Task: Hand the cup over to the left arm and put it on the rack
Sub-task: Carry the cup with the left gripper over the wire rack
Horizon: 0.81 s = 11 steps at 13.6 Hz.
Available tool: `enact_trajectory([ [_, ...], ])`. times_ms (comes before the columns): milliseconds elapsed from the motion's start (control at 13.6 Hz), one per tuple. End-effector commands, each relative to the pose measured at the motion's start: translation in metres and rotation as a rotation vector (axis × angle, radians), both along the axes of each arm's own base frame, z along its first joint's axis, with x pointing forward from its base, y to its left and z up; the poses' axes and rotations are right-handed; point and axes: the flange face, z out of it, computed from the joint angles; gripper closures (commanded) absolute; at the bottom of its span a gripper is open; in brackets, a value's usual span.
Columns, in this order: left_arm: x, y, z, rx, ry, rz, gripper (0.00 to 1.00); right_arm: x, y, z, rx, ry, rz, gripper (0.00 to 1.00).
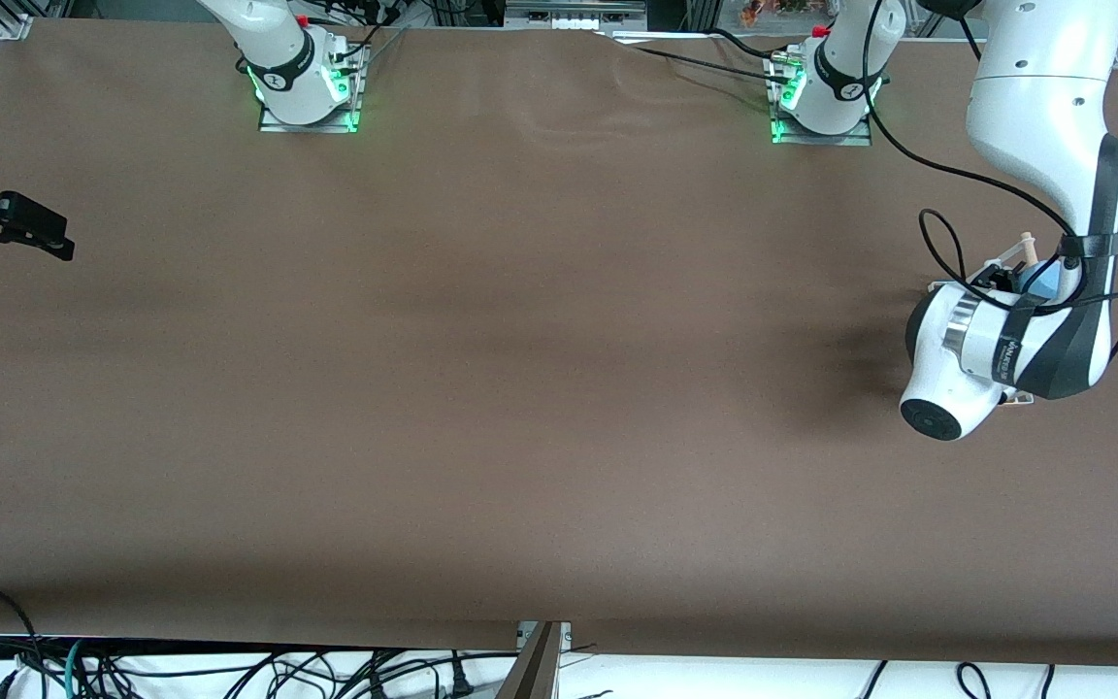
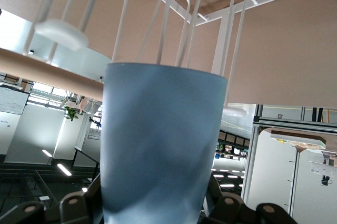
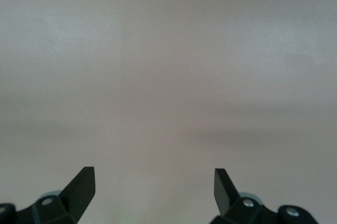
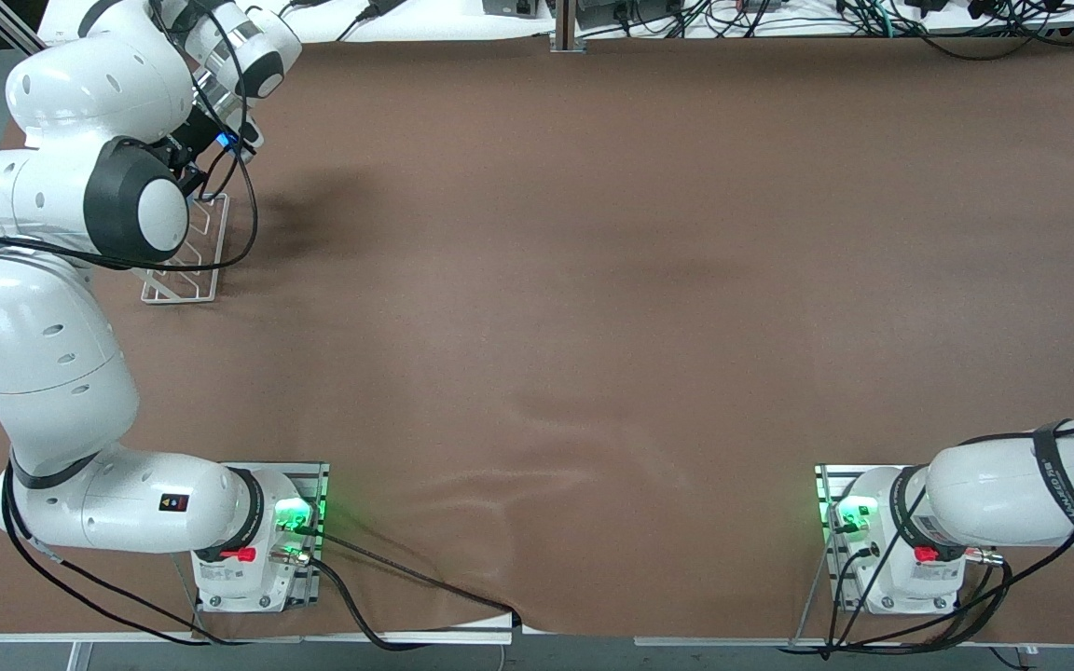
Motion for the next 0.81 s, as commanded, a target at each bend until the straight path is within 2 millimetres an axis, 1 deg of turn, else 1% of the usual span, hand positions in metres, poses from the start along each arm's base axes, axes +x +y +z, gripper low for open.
enact_trajectory([
  [0, 0.0070, -0.0008, -0.0030, 0.026, -0.014, -0.025, 0.67, -0.0069, 0.0015, 0.0046, -0.005, 0.002, -0.015, 0.00],
  [74, 0.0069, -0.0008, -0.0039, 0.026, -0.012, -0.025, 0.62, -0.0067, 0.0014, 0.0047, -0.005, 0.000, -0.015, 0.00],
  [147, 0.0069, -0.0008, -0.0039, 0.026, -0.012, -0.025, 0.60, -0.0067, 0.0023, 0.0047, -0.005, 0.000, -0.014, 0.00],
  [221, 0.0069, -0.0008, -0.0039, 0.026, -0.012, -0.025, 0.25, -0.0067, 0.0014, 0.0047, -0.005, 0.000, -0.015, 0.00],
  [295, 0.0065, -0.0014, -0.0035, 0.026, -0.006, -0.026, 0.00, -0.0067, 0.0014, 0.0047, -0.005, 0.000, -0.015, 0.00],
  [736, 0.0071, -0.0020, 0.0008, 0.015, -0.013, -0.023, 0.00, -0.0067, 0.0016, 0.0040, -0.004, 0.002, -0.015, 0.00],
])
